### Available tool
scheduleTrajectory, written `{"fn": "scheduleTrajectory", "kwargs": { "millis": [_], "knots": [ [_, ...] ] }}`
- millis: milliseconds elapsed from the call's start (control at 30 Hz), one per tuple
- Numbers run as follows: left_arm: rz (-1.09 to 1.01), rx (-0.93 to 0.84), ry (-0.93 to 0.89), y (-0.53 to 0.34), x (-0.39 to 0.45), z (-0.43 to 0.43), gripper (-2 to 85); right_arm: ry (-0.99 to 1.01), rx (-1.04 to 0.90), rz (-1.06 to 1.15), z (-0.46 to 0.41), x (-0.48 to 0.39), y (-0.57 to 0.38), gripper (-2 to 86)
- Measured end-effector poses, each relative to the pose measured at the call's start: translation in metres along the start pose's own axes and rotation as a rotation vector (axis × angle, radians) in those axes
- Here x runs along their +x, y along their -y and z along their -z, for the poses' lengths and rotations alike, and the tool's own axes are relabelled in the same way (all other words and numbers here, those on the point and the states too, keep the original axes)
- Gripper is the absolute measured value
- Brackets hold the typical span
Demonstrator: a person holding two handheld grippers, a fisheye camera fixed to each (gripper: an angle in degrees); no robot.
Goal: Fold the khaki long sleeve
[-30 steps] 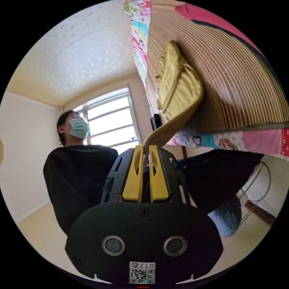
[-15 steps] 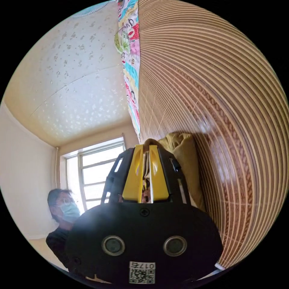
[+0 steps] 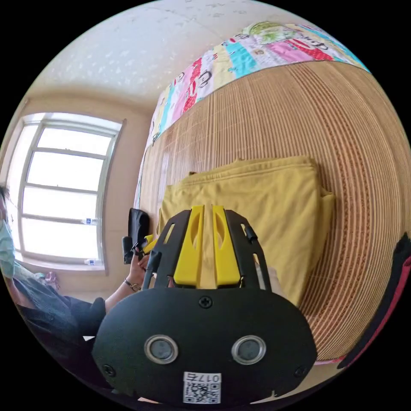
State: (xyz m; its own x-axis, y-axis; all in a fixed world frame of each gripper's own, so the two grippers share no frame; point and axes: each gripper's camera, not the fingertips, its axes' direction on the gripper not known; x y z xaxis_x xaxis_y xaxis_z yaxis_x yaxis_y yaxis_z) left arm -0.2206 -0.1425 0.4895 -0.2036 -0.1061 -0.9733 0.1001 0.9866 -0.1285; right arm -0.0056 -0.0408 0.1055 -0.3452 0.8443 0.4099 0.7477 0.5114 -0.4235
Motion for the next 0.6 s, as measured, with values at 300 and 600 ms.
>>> {"fn": "scheduleTrajectory", "kwargs": {
  "millis": [300,600],
  "knots": [
    [-0.024,-0.057,0.0,-0.007,-0.028,-0.047,9.0,0.018,-0.175,0.237,-0.189,-0.095,-0.023,1.9],
    [-0.45,-0.14,0.133,-0.03,0.158,-0.077,6.8,0.031,-0.062,0.133,-0.086,-0.091,-0.094,1.0]
  ]
}}
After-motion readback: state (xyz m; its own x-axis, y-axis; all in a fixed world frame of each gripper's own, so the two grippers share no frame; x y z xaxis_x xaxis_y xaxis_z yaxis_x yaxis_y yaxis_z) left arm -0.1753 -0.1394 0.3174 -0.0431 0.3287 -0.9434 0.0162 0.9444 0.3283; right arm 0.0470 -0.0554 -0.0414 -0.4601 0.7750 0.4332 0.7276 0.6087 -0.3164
